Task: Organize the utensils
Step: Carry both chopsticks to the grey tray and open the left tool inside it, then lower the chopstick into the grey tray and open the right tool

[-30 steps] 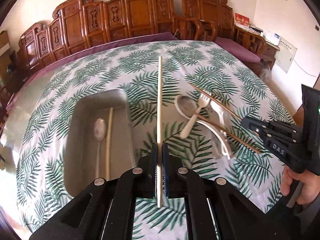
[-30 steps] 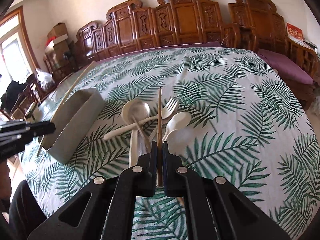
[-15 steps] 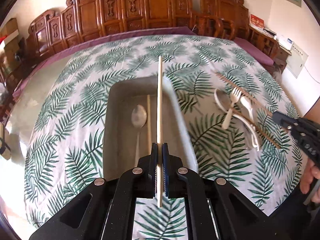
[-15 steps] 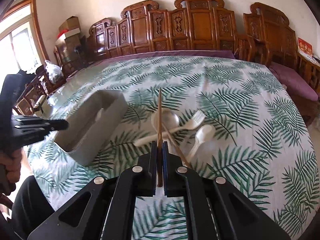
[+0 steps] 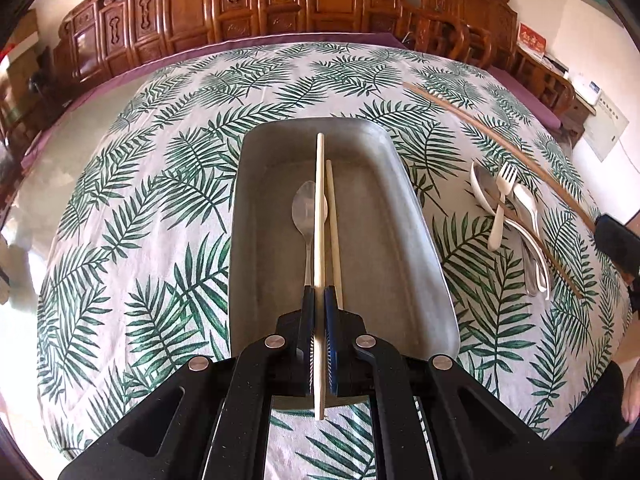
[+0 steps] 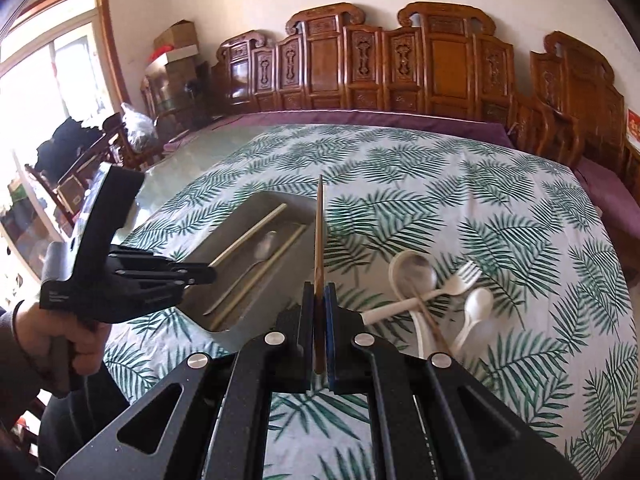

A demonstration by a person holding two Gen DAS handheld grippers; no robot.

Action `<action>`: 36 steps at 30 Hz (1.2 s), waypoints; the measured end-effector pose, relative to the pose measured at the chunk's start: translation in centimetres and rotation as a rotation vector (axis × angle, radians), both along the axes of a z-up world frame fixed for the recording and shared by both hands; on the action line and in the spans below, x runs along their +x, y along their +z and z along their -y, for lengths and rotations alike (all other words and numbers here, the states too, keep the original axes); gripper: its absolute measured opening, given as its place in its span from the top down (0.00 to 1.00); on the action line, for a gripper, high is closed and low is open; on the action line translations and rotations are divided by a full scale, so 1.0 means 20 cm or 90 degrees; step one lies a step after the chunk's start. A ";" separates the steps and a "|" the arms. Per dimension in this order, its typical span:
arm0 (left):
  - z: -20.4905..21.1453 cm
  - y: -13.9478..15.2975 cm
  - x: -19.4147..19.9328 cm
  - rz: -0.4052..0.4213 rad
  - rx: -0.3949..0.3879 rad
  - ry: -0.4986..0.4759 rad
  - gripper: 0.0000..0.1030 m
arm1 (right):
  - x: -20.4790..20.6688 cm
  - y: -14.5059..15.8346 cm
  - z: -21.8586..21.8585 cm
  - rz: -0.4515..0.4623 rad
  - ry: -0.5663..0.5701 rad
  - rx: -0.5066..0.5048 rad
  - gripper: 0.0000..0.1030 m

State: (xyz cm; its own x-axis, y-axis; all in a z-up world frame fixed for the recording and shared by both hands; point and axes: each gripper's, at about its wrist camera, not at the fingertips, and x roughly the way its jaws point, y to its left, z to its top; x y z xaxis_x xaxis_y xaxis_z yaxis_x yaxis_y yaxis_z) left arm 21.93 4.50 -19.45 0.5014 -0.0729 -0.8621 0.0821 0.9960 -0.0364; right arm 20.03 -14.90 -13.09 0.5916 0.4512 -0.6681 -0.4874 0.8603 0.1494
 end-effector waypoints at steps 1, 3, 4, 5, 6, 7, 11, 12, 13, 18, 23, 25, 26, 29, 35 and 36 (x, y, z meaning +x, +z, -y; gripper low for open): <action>0.00 0.00 0.00 0.001 0.000 0.000 0.96 | 0.00 0.00 -0.02 -0.002 0.003 -0.003 0.94; -0.01 0.01 0.01 0.006 -0.003 0.002 0.95 | 0.00 -0.01 -0.05 -0.007 0.006 -0.006 0.94; -0.02 0.02 0.02 0.007 -0.005 0.004 0.95 | 0.00 -0.02 -0.07 -0.010 0.008 -0.010 0.94; -0.03 0.02 0.02 0.007 -0.008 0.005 0.95 | -0.01 -0.02 -0.09 -0.013 0.010 -0.013 0.94; -0.04 0.03 0.02 0.009 -0.011 0.006 0.95 | -0.01 -0.03 -0.11 -0.015 0.012 -0.014 0.94; -0.05 0.04 0.02 0.011 -0.011 0.007 0.95 | -0.01 -0.03 -0.13 -0.017 0.015 -0.017 0.94; -0.10 0.09 -0.01 0.028 -0.015 0.007 0.94 | 0.00 -0.03 -0.20 -0.019 0.029 -0.025 0.94; -0.12 0.11 -0.02 0.033 -0.017 0.009 0.93 | 0.00 -0.03 -0.22 -0.019 0.032 -0.028 0.94; -0.14 0.13 -0.03 0.037 -0.020 0.011 0.93 | 0.01 -0.03 -0.24 -0.020 0.034 -0.029 0.94; -0.20 0.15 -0.03 0.043 -0.045 0.014 0.93 | 0.01 -0.05 -0.32 -0.027 0.043 -0.030 0.94; -0.18 0.16 -0.01 0.045 -0.057 0.006 0.93 | 0.03 -0.06 -0.34 -0.037 0.038 -0.032 0.94; -0.18 0.18 -0.03 0.053 -0.052 0.002 0.93 | 0.03 -0.07 -0.35 -0.042 0.036 -0.034 0.94; -0.18 0.19 -0.03 0.058 -0.049 0.002 0.93 | 0.04 -0.07 -0.36 -0.046 0.035 -0.034 0.94; -0.20 0.22 -0.06 0.063 -0.045 0.002 0.93 | 0.07 -0.09 -0.39 -0.057 0.034 -0.031 0.94; -0.27 0.29 -0.15 0.081 -0.031 0.008 0.93 | 0.14 -0.16 -0.47 -0.088 0.029 -0.029 0.94; -0.29 0.30 -0.16 0.082 -0.032 0.010 0.93 | 0.14 -0.16 -0.49 -0.091 0.029 -0.030 0.94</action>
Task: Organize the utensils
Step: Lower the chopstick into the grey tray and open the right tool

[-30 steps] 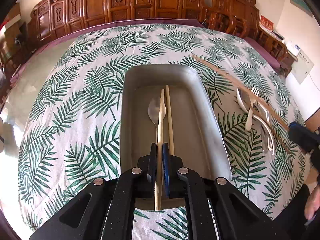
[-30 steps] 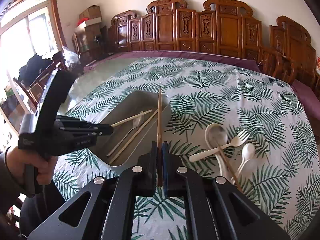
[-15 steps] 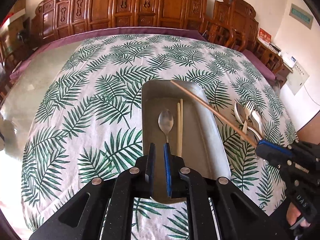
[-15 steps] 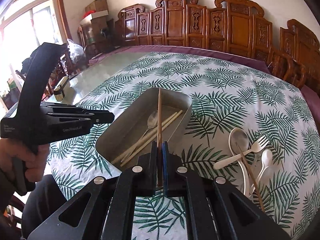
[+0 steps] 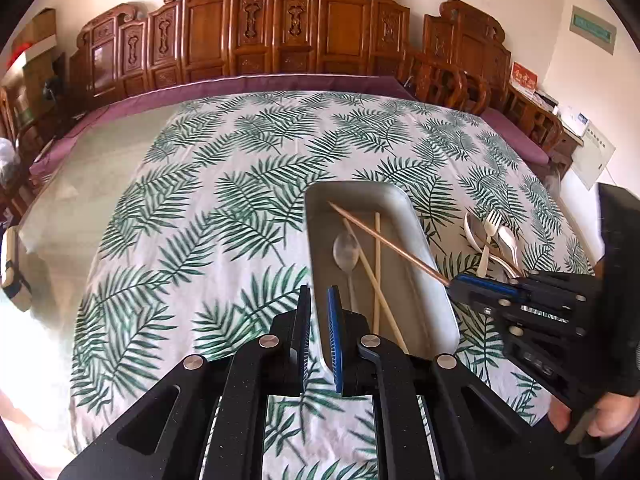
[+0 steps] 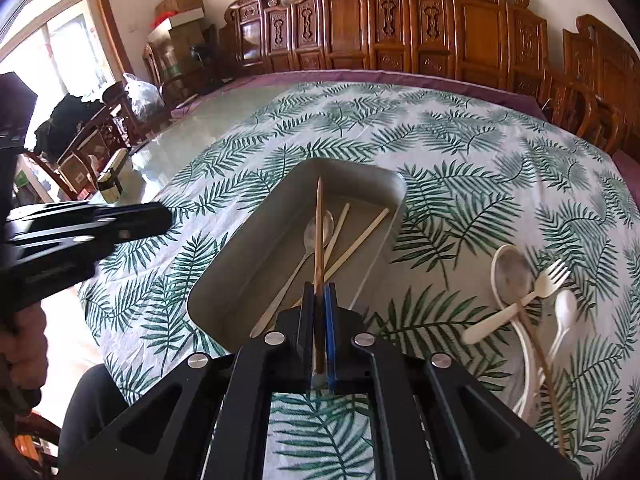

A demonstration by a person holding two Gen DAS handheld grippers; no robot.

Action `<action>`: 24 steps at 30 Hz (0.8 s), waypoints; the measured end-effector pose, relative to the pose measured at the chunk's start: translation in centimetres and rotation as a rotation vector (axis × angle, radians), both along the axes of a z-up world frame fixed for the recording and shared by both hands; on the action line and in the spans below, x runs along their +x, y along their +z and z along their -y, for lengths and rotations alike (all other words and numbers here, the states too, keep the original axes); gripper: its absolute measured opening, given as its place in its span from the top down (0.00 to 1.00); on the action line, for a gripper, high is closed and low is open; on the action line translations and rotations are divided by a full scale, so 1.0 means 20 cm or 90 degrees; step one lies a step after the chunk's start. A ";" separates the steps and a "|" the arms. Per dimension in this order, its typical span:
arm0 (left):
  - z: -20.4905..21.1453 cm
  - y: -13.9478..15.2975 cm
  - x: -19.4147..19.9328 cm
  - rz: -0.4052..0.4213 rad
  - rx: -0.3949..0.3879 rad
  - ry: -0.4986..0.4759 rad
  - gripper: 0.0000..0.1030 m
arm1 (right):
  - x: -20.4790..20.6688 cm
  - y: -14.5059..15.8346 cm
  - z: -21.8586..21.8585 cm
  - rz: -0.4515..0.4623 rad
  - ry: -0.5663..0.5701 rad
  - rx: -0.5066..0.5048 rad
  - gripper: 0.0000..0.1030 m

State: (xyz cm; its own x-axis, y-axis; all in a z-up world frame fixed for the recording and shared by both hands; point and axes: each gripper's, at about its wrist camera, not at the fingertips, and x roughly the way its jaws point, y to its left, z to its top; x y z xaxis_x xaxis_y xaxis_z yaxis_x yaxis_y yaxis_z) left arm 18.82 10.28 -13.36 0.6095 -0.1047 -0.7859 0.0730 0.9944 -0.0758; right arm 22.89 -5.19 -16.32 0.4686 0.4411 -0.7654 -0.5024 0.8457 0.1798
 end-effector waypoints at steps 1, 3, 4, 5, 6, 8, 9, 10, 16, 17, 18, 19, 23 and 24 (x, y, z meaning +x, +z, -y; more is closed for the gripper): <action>-0.01 0.01 -0.01 0.001 -0.001 0.002 0.93 | 0.01 -0.01 -0.02 -0.004 -0.002 -0.002 0.94; -0.04 0.02 -0.03 0.006 -0.001 0.006 0.93 | 0.02 -0.03 -0.05 -0.012 -0.005 -0.002 0.94; -0.05 0.03 -0.04 0.008 -0.001 0.008 0.93 | 0.03 -0.04 -0.06 -0.015 -0.006 -0.003 0.94; -0.06 0.04 -0.05 0.009 -0.001 0.009 0.93 | 0.03 -0.05 -0.07 -0.018 -0.007 -0.003 0.94; -0.07 0.04 -0.06 0.011 -0.002 0.010 0.93 | 0.04 -0.05 -0.08 -0.022 -0.008 -0.003 0.94; -0.09 0.06 -0.08 0.013 -0.002 0.012 0.93 | 0.05 -0.07 -0.10 -0.027 -0.010 -0.003 0.94; -0.10 0.06 -0.08 0.015 -0.002 0.013 0.93 | 0.05 -0.08 -0.12 -0.030 -0.011 -0.004 0.93; -0.10 0.06 -0.09 0.016 -0.003 0.015 0.93 | 0.05 -0.08 -0.12 -0.033 -0.009 -0.002 0.93; -0.13 0.08 -0.12 0.021 -0.003 0.019 0.93 | 0.04 -0.10 -0.16 -0.043 0.009 0.023 0.89; -0.13 0.09 -0.13 0.022 -0.003 0.021 0.93 | 0.04 -0.10 -0.16 -0.044 0.010 0.026 0.89; -0.13 0.09 -0.14 0.023 -0.002 0.021 0.93 | 0.04 -0.09 -0.16 -0.043 0.010 0.031 0.89; -0.13 0.09 -0.14 0.024 -0.002 0.021 0.93 | 0.04 -0.09 -0.15 -0.043 0.009 0.035 0.89; -0.11 0.11 -0.17 0.028 0.001 0.020 0.93 | 0.05 -0.07 -0.13 -0.038 0.003 0.044 0.89; -0.11 0.12 -0.18 0.029 0.002 0.020 0.93 | 0.05 -0.06 -0.12 -0.036 0.003 0.048 0.89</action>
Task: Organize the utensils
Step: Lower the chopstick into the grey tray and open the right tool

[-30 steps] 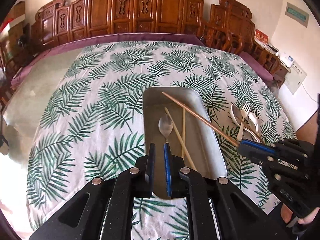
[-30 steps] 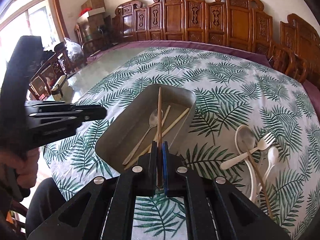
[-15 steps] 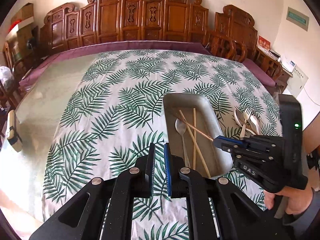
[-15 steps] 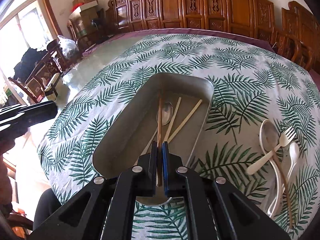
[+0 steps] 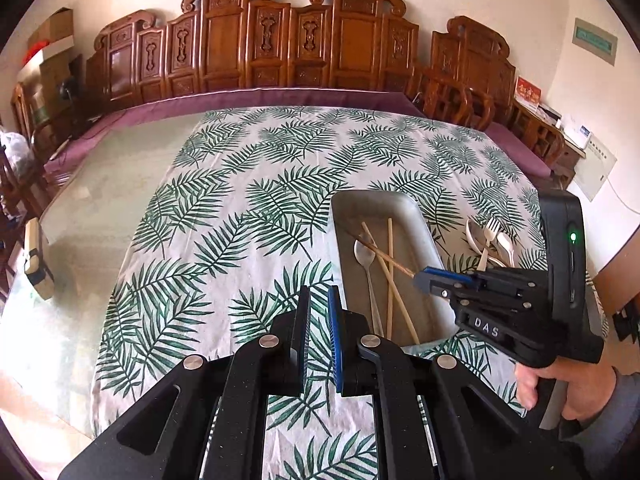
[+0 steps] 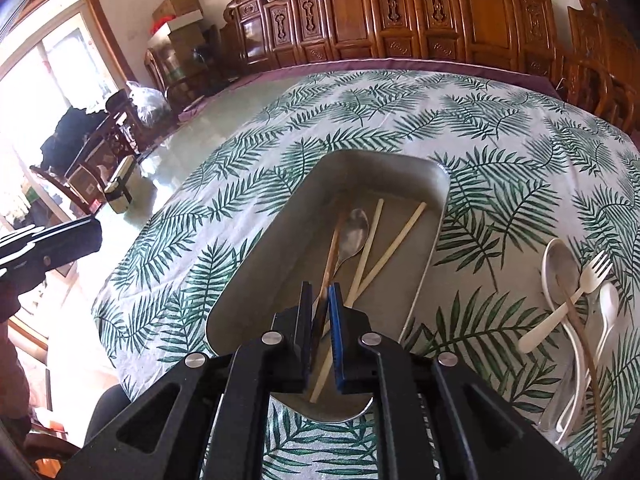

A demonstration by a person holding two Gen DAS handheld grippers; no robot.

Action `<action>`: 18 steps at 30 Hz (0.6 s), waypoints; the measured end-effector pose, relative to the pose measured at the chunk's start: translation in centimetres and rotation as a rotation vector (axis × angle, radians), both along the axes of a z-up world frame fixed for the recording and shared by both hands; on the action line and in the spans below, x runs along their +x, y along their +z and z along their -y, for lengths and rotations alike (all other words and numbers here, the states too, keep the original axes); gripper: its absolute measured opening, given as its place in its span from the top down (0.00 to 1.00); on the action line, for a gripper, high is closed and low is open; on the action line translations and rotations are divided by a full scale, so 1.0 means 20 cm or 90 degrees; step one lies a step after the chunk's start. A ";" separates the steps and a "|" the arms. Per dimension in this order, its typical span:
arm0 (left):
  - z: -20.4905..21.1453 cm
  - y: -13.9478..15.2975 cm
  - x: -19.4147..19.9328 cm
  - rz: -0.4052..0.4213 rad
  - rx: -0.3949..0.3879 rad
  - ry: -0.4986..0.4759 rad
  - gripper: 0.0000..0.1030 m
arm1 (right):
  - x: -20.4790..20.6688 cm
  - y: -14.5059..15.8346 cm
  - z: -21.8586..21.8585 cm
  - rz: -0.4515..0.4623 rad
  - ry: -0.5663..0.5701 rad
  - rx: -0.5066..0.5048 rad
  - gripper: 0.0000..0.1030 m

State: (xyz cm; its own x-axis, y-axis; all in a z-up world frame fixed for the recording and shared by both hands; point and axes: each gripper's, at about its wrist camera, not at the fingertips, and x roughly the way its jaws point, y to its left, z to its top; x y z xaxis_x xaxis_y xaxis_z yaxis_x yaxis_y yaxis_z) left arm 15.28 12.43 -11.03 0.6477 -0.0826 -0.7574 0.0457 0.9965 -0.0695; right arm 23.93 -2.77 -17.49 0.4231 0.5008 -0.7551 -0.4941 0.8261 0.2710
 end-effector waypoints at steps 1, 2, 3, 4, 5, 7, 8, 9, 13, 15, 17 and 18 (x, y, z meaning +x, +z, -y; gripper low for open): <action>0.01 0.00 -0.01 0.001 0.001 -0.001 0.93 | 0.00 0.01 0.01 0.002 0.001 0.004 0.89; 0.01 0.01 -0.01 0.002 0.001 -0.001 0.93 | 0.00 0.02 0.02 0.005 0.001 0.005 0.89; 0.02 0.01 -0.01 0.003 0.003 -0.002 0.93 | 0.00 0.02 0.02 0.006 0.003 0.007 0.89; 0.03 0.02 -0.02 0.004 0.004 -0.003 0.93 | 0.00 0.03 0.03 0.007 0.004 0.008 0.89; 0.03 0.02 -0.02 0.005 0.004 -0.003 0.93 | -0.01 0.03 0.04 0.009 0.002 0.007 0.89; 0.05 0.03 -0.03 0.008 0.005 -0.005 0.93 | -0.01 0.05 0.06 0.013 0.001 0.011 0.89; 0.06 0.04 -0.04 0.009 0.006 -0.006 0.93 | -0.02 0.06 0.07 0.014 0.000 0.012 0.89; 0.07 0.05 -0.04 0.010 0.006 -0.007 0.92 | -0.03 0.07 0.09 0.018 -0.001 0.015 0.89; 0.12 0.07 -0.05 0.016 0.007 -0.013 0.89 | -0.08 0.14 0.18 0.040 -0.001 0.017 0.89; 0.15 0.08 -0.06 0.020 0.007 -0.018 0.86 | -0.11 0.19 0.25 0.055 -0.003 0.015 0.89; 0.19 0.08 -0.06 0.023 0.006 -0.023 0.85 | -0.15 0.23 0.32 0.067 -0.006 0.013 0.89; 0.22 0.09 -0.07 0.024 0.005 -0.025 0.83 | -0.17 0.26 0.37 0.073 -0.008 0.011 0.89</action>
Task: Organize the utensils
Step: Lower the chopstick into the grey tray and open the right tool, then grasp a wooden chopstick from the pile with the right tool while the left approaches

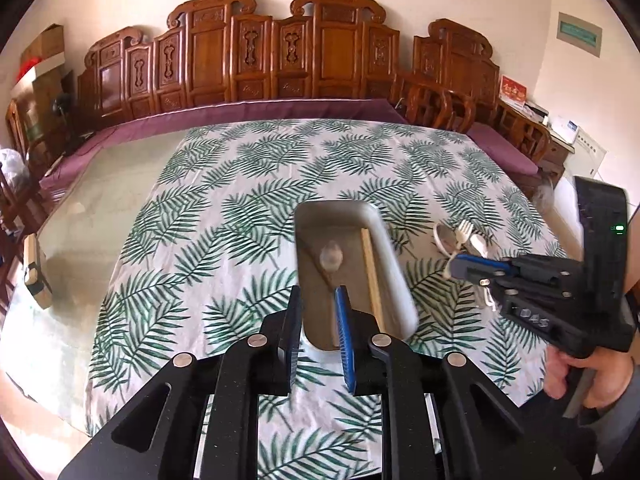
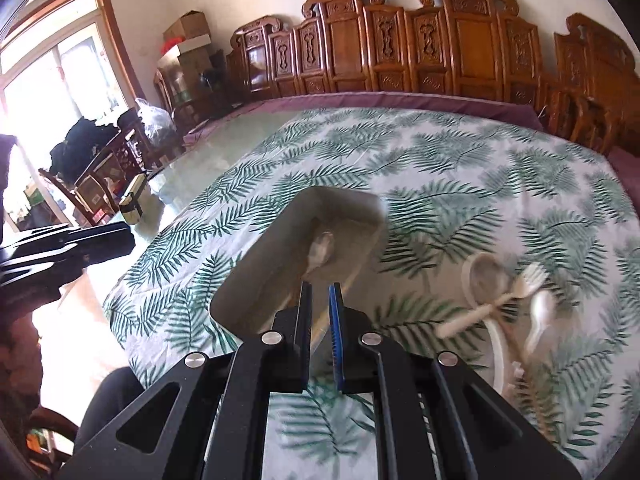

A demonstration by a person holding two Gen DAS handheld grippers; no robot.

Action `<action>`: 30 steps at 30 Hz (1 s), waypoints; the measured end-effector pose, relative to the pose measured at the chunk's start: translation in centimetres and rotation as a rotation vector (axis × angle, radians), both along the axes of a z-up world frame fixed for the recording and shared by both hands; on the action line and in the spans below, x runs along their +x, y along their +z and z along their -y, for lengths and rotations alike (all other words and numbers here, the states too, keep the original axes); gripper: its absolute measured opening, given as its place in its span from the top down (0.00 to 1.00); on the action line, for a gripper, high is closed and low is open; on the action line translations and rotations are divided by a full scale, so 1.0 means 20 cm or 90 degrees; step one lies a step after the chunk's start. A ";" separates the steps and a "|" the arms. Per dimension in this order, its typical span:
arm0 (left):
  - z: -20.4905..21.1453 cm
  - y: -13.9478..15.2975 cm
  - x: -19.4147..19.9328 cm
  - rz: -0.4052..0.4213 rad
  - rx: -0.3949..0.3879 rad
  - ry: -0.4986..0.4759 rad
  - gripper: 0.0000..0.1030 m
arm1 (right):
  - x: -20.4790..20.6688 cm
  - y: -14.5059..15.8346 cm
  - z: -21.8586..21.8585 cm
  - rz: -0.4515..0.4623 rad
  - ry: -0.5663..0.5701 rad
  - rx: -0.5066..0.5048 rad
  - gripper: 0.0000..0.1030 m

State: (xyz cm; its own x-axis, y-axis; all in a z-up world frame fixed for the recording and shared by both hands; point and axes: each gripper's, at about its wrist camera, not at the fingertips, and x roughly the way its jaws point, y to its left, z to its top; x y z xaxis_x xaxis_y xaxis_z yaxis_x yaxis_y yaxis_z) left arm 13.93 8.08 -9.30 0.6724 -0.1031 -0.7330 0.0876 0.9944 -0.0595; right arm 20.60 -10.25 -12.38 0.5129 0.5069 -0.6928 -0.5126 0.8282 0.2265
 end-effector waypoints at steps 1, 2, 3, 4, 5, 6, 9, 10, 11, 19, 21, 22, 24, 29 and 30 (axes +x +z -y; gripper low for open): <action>0.02 0.00 0.00 0.002 -0.001 -0.002 0.81 | -0.02 0.02 0.04 0.006 -0.002 -0.003 0.89; 0.05 0.01 -0.01 0.006 -0.002 -0.007 0.77 | -0.03 0.03 0.08 0.012 -0.003 -0.008 0.89; 0.07 0.01 -0.01 0.009 -0.002 -0.011 0.73 | -0.05 0.05 0.13 0.020 -0.007 -0.013 0.85; 0.10 0.01 -0.01 0.012 -0.004 -0.016 0.72 | -0.08 0.07 0.20 0.029 -0.012 -0.018 0.82; 0.13 0.01 -0.01 0.013 -0.007 -0.020 0.70 | -0.10 0.08 0.25 0.034 -0.019 -0.023 0.80; 0.15 0.01 -0.01 0.013 -0.010 -0.022 0.65 | -0.11 0.09 0.32 0.039 -0.028 -0.027 0.80; 0.24 -0.01 -0.01 0.013 -0.020 -0.031 0.51 | -0.15 0.10 0.50 0.041 -0.052 -0.040 0.78; 0.26 -0.02 -0.01 0.012 -0.021 -0.034 0.49 | -0.16 0.09 0.54 0.041 -0.059 -0.044 0.77; 0.30 -0.03 -0.01 0.011 -0.021 -0.040 0.48 | -0.16 0.09 0.59 0.040 -0.067 -0.046 0.76; 0.51 -0.09 0.05 0.000 -0.022 -0.066 0.42 | -0.15 -0.04 0.87 0.022 -0.107 -0.050 0.71; 0.56 -0.12 0.08 -0.004 -0.019 -0.075 0.42 | -0.12 -0.09 0.89 0.009 -0.106 -0.049 0.71; 0.58 -0.13 0.11 -0.008 -0.019 -0.080 0.42 | -0.10 -0.12 0.89 0.003 -0.101 -0.054 0.71; 0.62 -0.16 0.15 -0.013 -0.020 -0.087 0.42 | -0.05 -0.16 0.88 -0.005 -0.090 -0.060 0.71; 0.69 -0.20 0.27 -0.040 -0.019 -0.104 0.42 | 0.07 -0.28 0.86 -0.047 -0.071 -0.058 0.71; 0.70 -0.21 0.29 -0.044 -0.017 -0.108 0.42 | 0.11 -0.31 0.84 -0.057 -0.063 -0.065 0.71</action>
